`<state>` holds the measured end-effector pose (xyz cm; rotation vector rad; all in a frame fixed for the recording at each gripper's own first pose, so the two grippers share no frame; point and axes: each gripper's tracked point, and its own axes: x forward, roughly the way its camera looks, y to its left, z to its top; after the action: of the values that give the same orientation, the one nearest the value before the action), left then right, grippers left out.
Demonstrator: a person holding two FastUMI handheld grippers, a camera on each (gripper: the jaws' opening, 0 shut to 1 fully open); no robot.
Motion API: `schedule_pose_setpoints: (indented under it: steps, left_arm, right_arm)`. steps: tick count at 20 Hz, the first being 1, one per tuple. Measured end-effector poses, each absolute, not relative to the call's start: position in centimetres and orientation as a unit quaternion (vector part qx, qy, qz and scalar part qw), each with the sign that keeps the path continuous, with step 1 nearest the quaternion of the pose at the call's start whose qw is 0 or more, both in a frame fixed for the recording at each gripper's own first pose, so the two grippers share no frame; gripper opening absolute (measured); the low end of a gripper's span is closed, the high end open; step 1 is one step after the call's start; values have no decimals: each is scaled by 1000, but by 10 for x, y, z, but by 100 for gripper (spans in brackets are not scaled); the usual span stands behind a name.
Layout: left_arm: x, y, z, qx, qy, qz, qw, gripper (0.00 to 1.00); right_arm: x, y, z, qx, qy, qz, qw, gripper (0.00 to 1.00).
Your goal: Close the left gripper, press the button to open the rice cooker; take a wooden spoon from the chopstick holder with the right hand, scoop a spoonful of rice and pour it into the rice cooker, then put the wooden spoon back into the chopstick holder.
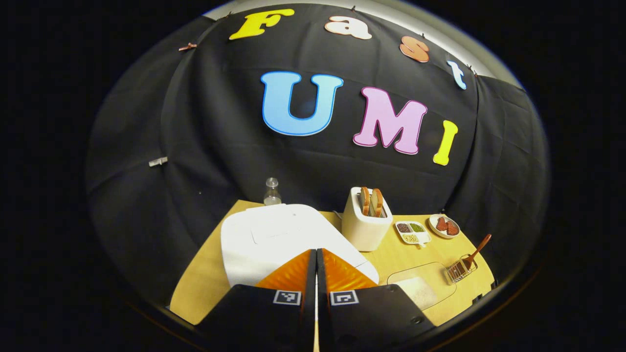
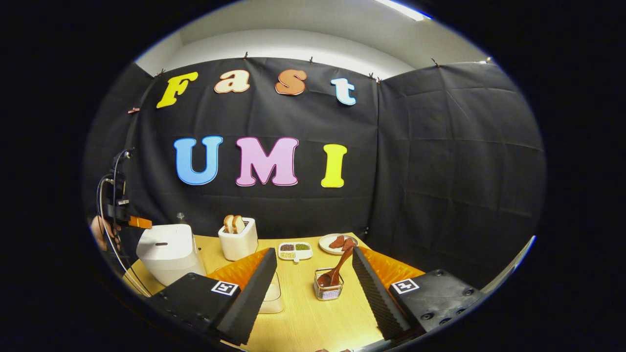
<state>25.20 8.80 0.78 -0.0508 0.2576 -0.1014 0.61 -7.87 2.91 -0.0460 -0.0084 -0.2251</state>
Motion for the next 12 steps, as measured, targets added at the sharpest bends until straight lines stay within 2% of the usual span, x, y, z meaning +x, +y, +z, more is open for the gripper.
schedule_pose_setpoints:
  steps: [7, 12]
  left_arm:
    - [286, 92, -40, -41, 204, -57, 977, 7]
    - [288, 96, -50, -39, 208, -47, 976, 7]
  right_arm:
    - [-3, -106, 13, -12, 20, -146, 989, 97]
    - [-7, -105, -2, 4, 34, -156, 987, 97]
